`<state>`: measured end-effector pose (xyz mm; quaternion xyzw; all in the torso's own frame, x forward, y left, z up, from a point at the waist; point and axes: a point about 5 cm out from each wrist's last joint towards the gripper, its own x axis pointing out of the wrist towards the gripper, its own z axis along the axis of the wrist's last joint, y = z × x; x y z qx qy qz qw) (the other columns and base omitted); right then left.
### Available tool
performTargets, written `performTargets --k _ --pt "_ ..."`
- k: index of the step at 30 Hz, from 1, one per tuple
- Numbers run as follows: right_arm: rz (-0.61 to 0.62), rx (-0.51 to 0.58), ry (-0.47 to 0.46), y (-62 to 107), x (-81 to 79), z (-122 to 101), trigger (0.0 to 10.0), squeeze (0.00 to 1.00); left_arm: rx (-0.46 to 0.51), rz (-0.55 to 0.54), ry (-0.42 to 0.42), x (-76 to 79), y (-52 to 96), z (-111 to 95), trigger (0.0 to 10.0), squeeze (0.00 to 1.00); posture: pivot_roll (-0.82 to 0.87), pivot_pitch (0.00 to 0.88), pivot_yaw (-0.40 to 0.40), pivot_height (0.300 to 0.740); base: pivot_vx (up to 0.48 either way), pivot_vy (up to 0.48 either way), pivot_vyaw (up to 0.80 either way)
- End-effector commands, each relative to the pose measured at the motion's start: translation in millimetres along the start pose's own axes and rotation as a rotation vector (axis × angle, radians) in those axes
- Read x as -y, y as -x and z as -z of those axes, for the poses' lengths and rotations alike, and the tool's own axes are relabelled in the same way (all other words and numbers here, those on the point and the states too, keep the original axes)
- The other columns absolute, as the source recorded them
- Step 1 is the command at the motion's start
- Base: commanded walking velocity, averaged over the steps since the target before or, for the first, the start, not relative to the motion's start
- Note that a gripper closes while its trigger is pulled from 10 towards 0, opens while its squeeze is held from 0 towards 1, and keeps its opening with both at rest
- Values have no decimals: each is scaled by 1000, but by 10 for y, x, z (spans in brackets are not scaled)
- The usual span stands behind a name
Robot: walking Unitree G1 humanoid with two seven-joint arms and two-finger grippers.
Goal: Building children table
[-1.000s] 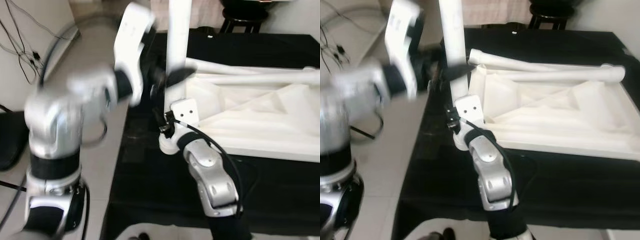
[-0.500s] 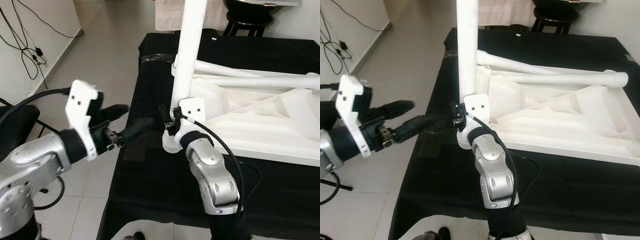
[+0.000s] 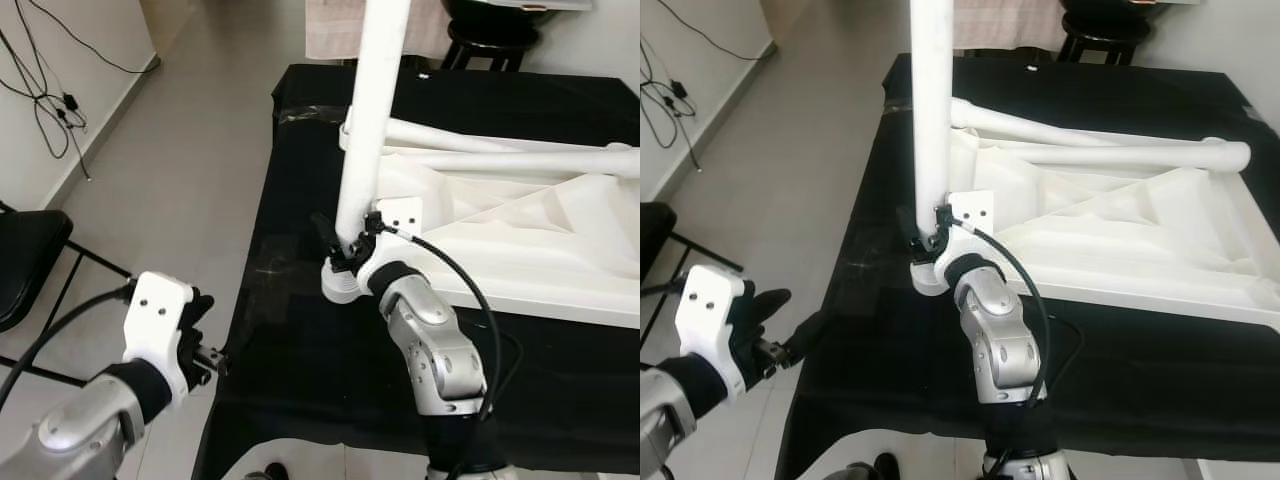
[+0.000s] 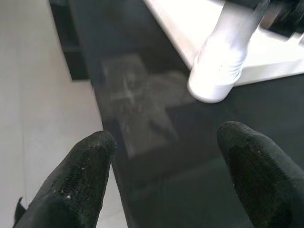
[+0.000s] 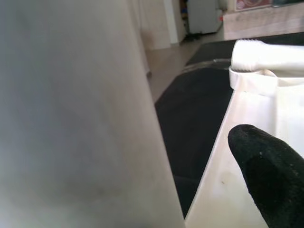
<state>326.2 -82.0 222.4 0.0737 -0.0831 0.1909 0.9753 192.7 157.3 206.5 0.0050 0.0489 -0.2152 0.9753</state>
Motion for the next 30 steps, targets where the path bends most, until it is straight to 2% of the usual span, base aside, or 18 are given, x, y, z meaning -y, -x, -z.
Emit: performTargets --k 1,2,3,7,8,9,10,11,12,13,16,22,23,25,26,27,28,30 --pt "-4 42 -26 1 29 -54 10000 1000 -10 -30 3 59 34 88 10000 0 61 265 -8 740 0 0 0" --pt "-4 42 -26 1 29 -54 10000 1000 -10 -30 3 59 34 88 10000 0 61 265 -8 740 0 0 0" --pt "-60 71 -43 -5 15 -108 10000 722 -29 -69 -11 128 65 243 10000 0 59 269 -9 740 0 0 0" --pt "-85 80 -48 -8 8 -127 10000 722 -33 -79 -15 144 72 279 10000 0 59 269 -9 740 0 0 0" --pt "-149 89 -48 -18 -4 -164 10000 59 -29 -90 -14 145 72 292 10000 0 60 268 -12 740 0 0 0" --pt "-149 89 -48 -18 -4 -164 10000 59 -29 -90 -14 145 72 292 10000 0 60 268 -12 740 0 0 0" --pt "-231 92 -30 -38 -3 -213 10000 0 -23 -97 -13 146 69 301 10000 0 59 267 -16 740 0 0 0" --pt "-231 92 -30 -38 -3 -213 10000 0 -23 -97 -13 146 69 301 10000 0 59 267 -16 740 0 0 0" --pt "-315 93 1 -66 23 -279 10000 0 -19 -95 -14 153 64 310 10000 0 57 267 -18 740 0 0 0" --pt "-315 93 1 -66 23 -279 10000 0 -19 -95 -14 153 64 310 10000 0 57 267 -18 740 0 0 0" --pt "-604 62 133 -112 68 -445 10000 0 -9 -81 -23 194 57 329 10000 0 53 266 -27 740 0 0 0" --pt "-673 48 189 -118 75 -474 10000 0 4 -83 -35 219 61 347 10000 0 54 265 -28 740 0 0 0" --pt "-740 6 213 -138 76 -457 10000 0 10 -84 -36 237 63 360 10000 0 55 265 -41 740 0 0 0" --pt "-740 6 213 -138 76 -457 10000 0 10 -84 -36 237 63 360 10000 0 55 265 -41 740 0 0 0" --pt "-810 -42 216 -164 76 -440 10000 0 15 -83 -36 256 63 372 10000 0 58 267 -45 740 0 0 0" --pt "-870 -83 212 -178 76 -426 9333 0 17 -80 -35 272 65 382 10000 0 60 267 -49 740 0 0 0" --pt "-920 -111 205 -184 79 -417 0 0 18 -78 -33 285 69 389 10000 0 58 269 -51 740 0 0 0" --pt "-944 -121 198 -186 80 -414 0 0 19 -77 -32 291 71 393 10000 0 58 269 -51 740 0 0 0"
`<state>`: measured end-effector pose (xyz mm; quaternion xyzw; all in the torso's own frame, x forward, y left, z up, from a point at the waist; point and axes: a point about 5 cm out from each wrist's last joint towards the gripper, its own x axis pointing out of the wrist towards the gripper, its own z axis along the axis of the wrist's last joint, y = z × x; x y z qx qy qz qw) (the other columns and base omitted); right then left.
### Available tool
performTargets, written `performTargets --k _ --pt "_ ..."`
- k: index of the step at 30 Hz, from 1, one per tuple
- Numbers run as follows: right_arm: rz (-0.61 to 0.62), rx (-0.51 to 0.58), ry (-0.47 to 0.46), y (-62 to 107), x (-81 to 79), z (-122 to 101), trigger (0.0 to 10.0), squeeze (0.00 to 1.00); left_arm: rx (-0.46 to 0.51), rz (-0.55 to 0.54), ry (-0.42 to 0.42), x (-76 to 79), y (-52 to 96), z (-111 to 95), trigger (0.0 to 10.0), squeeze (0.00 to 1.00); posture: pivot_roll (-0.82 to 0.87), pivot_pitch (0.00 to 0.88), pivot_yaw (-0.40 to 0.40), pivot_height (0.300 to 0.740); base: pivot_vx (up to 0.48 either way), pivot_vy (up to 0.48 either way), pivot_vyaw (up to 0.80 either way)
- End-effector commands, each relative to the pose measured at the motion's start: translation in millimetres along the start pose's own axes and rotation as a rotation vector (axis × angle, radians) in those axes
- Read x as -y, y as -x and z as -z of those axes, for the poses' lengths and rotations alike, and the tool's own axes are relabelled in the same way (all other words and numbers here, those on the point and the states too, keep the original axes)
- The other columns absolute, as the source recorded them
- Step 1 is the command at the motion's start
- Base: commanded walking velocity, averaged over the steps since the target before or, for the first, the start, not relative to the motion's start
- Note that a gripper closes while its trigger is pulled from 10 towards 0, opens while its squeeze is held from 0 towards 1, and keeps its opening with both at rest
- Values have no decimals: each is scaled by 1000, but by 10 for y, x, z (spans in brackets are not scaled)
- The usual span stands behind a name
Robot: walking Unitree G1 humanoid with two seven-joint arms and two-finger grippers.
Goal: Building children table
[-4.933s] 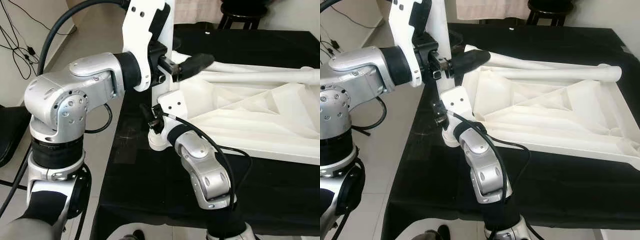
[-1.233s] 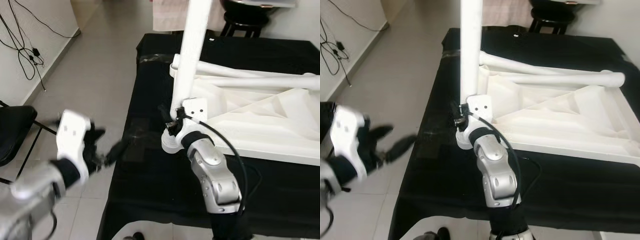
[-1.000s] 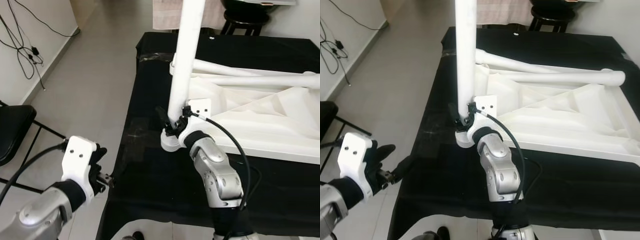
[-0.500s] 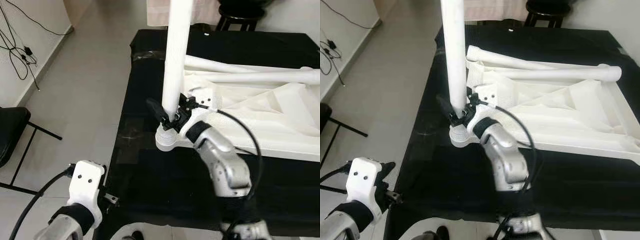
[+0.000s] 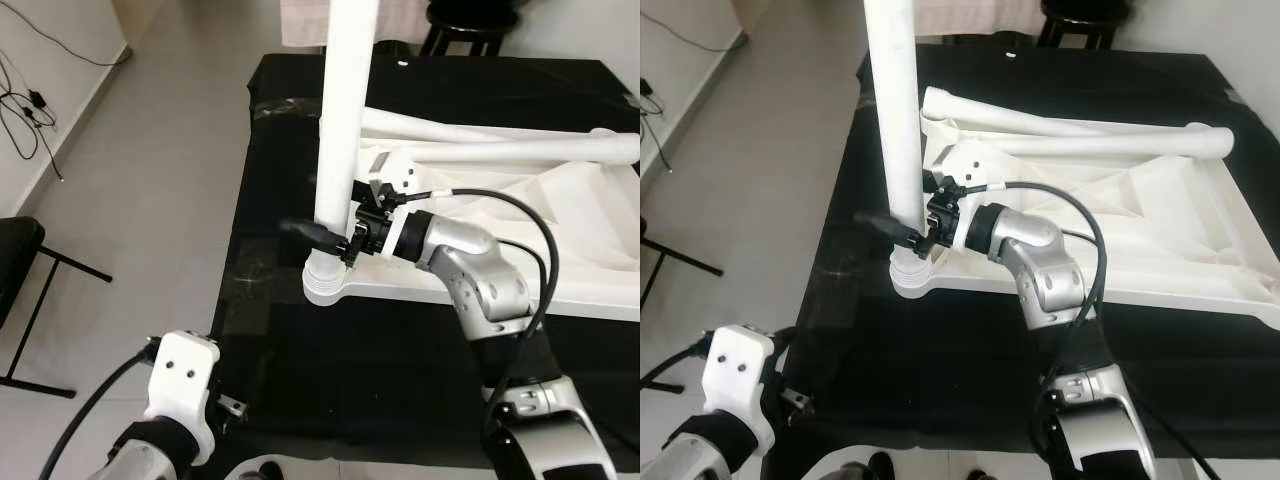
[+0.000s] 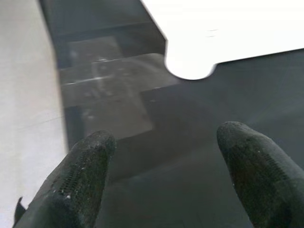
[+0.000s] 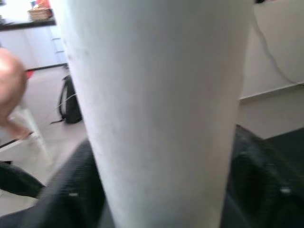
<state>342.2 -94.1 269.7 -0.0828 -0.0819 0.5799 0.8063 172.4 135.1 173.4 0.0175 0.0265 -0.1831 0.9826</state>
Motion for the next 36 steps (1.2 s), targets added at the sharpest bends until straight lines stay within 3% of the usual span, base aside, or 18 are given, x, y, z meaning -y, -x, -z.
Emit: performTargets --k 1,6,13,14,17,18,19,20,21,22,29,30,31,32,35,36 --pt "-67 -7 -27 -34 -37 37 0 0 -19 -10 -2 9 17 51 10000 0 58 269 -51 740 0 0 0" --pt "-150 -23 -53 -12 -29 67 0 0 -15 -4 -1 33 25 65 10000 0 53 272 -55 740 0 0 0" --pt "-91 -26 -90 49 -56 159 0 0 -10 2 1 49 44 79 10000 0 39 283 -56 740 0 0 0" --pt "9 -28 -128 87 -168 257 0 0 -9 -7 -3 34 64 75 10000 0 24 297 -57 740 0 0 0" --pt "86 -32 -155 126 -257 319 0 0 -8 -14 -6 23 82 72 10000 0 22 300 -59 740 0 0 0" --pt "459 -128 -119 196 -320 524 0 0 -1 -45 -15 -10 102 64 10000 0 27 303 -60 740 0 0 0" --pt "732 -253 -123 377 -559 742 0 0 6 -84 -24 -49 120 51 10000 0 30 308 -62 740 0 0 0" --pt "732 -253 -123 377 -559 742 0 0 6 -84 -24 -49 120 51 10000 0 30 308 -62 740 0 0 0" --pt "887 -318 -109 466 -737 821 0 0 13 -122 -33 -89 126 42 10000 0 31 327 -34 740 0 0 0" --pt "987 -327 -112 502 -807 814 0 0 16 -150 -42 -115 136 42 10000 0 25 325 -29 740 0 0 0" --pt "999 -257 -126 406 -640 732 0 0 14 -145 -46 -120 128 70 10000 0 26 296 -26 740 0 0 0" --pt "985 -237 -158 363 -650 736 1451 0 17 -117 -39 -105 116 78 10000 0 29 293 -26 740 0 0 0" --pt "985 -237 -158 363 -650 736 1451 0 17 -117 -39 -105 116 78 10000 0 29 293 -26 740 0 0 0" --pt "941 -199 -209 288 -679 731 10000 0 19 -87 -29 -84 105 84 10000 0 29 293 -26 740 0 0 0" --pt "928 -178 -245 234 -727 713 10000 0 21 -69 -23 -70 98 88 10000 0 29 293 -26 740 0 0 0" --pt "808 -81 -281 123 -747 601 10000 1000 21 -12 -12 -35 76 93 10000 0 33 288 -20 740 0 0 0"
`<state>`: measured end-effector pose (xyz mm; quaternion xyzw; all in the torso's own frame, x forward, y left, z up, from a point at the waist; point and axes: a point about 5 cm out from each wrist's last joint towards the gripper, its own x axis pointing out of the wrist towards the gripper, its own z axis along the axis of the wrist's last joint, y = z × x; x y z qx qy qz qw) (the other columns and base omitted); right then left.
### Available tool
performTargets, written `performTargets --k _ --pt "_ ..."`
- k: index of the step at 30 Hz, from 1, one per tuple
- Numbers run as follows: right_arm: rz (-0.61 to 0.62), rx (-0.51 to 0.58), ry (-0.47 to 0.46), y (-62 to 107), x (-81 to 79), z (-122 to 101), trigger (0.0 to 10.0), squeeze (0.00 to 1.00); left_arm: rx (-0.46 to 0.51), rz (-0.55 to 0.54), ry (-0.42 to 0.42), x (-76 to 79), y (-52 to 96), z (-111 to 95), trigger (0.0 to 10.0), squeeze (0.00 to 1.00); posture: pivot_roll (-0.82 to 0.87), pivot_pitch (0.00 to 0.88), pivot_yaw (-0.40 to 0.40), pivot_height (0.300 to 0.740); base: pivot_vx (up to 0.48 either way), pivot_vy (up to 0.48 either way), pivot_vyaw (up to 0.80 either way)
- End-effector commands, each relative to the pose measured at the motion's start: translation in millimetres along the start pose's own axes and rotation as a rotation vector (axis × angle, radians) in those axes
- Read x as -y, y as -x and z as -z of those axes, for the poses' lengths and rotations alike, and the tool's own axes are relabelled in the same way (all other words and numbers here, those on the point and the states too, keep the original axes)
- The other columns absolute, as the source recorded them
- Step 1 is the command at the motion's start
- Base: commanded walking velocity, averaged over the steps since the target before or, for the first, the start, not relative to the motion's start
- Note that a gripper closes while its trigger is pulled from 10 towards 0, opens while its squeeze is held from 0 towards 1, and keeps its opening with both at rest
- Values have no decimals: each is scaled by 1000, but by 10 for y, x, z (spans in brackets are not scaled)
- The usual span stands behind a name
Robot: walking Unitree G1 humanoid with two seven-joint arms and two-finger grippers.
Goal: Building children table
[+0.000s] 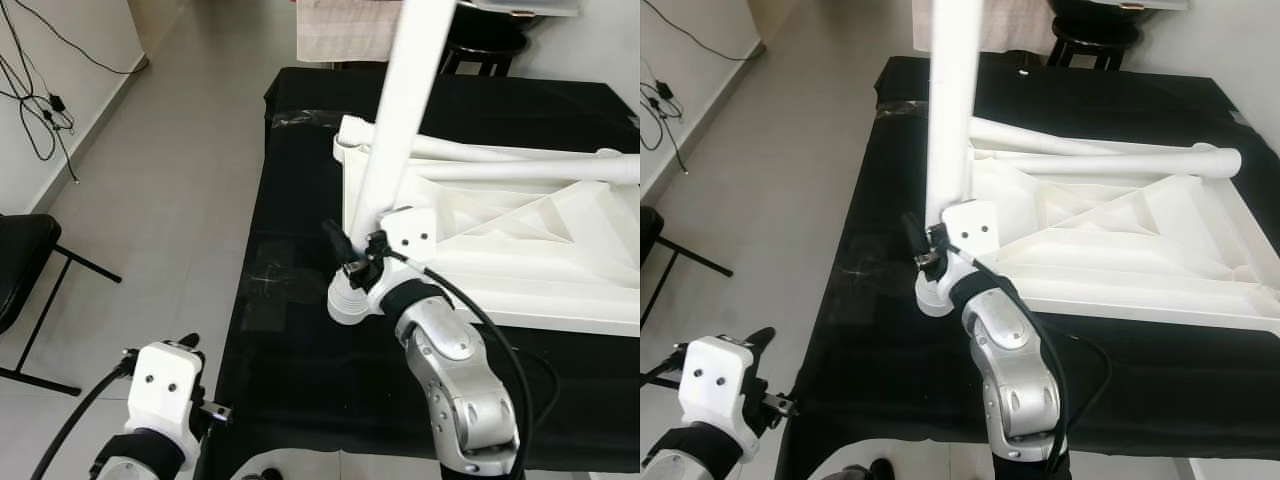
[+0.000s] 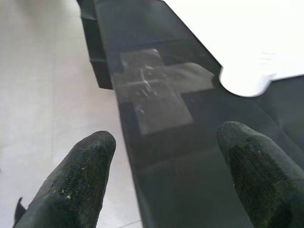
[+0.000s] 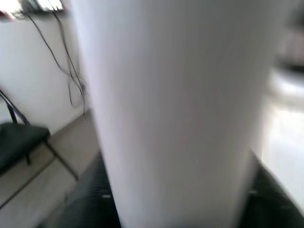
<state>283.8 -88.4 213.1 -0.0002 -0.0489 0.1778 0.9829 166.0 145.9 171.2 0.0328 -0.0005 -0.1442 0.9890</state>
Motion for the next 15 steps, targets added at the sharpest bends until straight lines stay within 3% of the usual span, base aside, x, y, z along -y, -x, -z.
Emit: performTargets --k 1,4,6,7,8,9,11,12,13,15 --pt "-216 -28 -138 -16 -117 77 10000 1000 -25 119 36 80 -31 66 10000 0 36 284 -24 740 0 0 0" --pt "-216 -28 -138 -16 -117 77 10000 1000 -25 119 36 80 -31 66 10000 0 36 284 -24 740 0 0 0" --pt "-477 24 -126 -36 -168 -64 10000 1000 -23 181 49 122 -52 74 10000 0 35 281 -26 740 0 0 0" --pt "-477 24 -126 -36 -168 -64 10000 1000 -23 181 49 122 -52 74 10000 0 35 281 -26 740 0 0 0" --pt "-608 17 -74 -43 -154 -69 10000 0 -20 187 53 124 -60 79 10000 0 30 277 -20 740 0 0 0" --pt "-608 17 -74 -43 -154 -69 10000 0 -20 187 53 124 -60 79 10000 0 30 277 -20 740 0 0 0" --pt "-775 -2 22 -103 -89 -55 10000 0 -12 195 59 135 -79 89 10000 0 45 267 -30 740 0 0 0" --pt "-775 -2 22 -103 -89 -55 10000 0 -12 195 59 135 -79 89 10000 0 45 267 -30 740 0 0 0" --pt "-884 -13 70 -198 -45 -73 10000 0 -4 202 59 148 -96 94 10000 0 55 256 -35 740 0 0 0" --pt "-884 -13 70 -198 -45 -73 10000 0 -4 202 59 148 -96 94 10000 0 55 256 -35 740 0 0 0"
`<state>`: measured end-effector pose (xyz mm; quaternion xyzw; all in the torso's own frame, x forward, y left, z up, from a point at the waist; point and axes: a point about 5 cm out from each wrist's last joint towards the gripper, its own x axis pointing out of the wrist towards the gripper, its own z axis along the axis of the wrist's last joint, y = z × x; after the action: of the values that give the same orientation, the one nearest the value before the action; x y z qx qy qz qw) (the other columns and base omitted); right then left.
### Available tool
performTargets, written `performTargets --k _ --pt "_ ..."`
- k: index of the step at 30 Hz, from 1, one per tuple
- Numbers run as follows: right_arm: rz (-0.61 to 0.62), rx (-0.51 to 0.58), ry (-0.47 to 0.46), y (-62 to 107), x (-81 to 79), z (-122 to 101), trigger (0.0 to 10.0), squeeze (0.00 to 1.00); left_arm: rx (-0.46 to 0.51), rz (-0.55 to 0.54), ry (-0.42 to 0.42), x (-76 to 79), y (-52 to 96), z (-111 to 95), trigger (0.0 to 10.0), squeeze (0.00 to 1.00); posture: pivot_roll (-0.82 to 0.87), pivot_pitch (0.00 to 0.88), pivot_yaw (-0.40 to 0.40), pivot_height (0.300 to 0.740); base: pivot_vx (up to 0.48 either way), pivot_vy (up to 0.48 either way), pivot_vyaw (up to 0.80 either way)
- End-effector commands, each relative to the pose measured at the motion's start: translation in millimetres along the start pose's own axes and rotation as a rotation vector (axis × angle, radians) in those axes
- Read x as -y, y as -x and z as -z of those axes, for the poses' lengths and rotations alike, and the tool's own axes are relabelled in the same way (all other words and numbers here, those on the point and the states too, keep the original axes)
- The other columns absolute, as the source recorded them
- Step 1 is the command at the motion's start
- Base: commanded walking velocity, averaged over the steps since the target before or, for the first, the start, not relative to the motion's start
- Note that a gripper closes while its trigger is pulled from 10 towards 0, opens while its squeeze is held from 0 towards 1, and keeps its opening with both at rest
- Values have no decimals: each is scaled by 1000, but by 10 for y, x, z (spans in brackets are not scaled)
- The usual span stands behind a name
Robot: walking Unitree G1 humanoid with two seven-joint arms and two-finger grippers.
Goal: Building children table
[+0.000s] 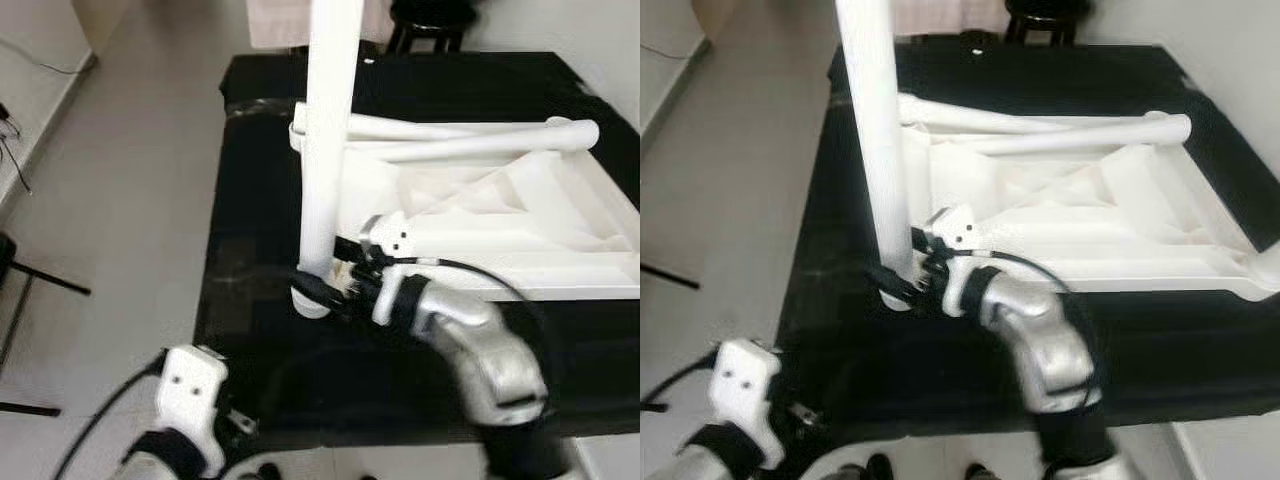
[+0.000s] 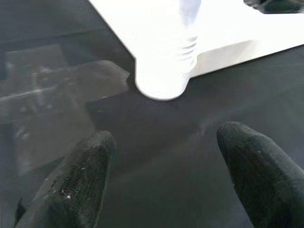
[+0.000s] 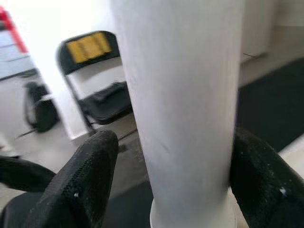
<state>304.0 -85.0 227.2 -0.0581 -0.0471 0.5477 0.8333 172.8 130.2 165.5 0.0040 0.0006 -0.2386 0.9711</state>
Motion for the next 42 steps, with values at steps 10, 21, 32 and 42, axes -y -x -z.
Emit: performTargets --k 10,21,32,42 --pt "-226 -18 -24 -328 182 16 2745 0 -3 21 3 23 -17 68 10000 0 72 241 -50 740 0 0 0" --pt "-253 6 -63 -218 290 115 0 0 7 29 7 48 -44 93 10000 0 55 228 -55 740 0 0 0" --pt "487 -102 -117 -60 -312 504 0 0 10 32 1 -2 -70 109 10000 0 25 203 -35 740 0 0 0" --pt "635 -115 -143 -144 -315 673 0 0 11 30 -22 -82 -184 210 10000 0 19 128 -27 740 0 0 0"
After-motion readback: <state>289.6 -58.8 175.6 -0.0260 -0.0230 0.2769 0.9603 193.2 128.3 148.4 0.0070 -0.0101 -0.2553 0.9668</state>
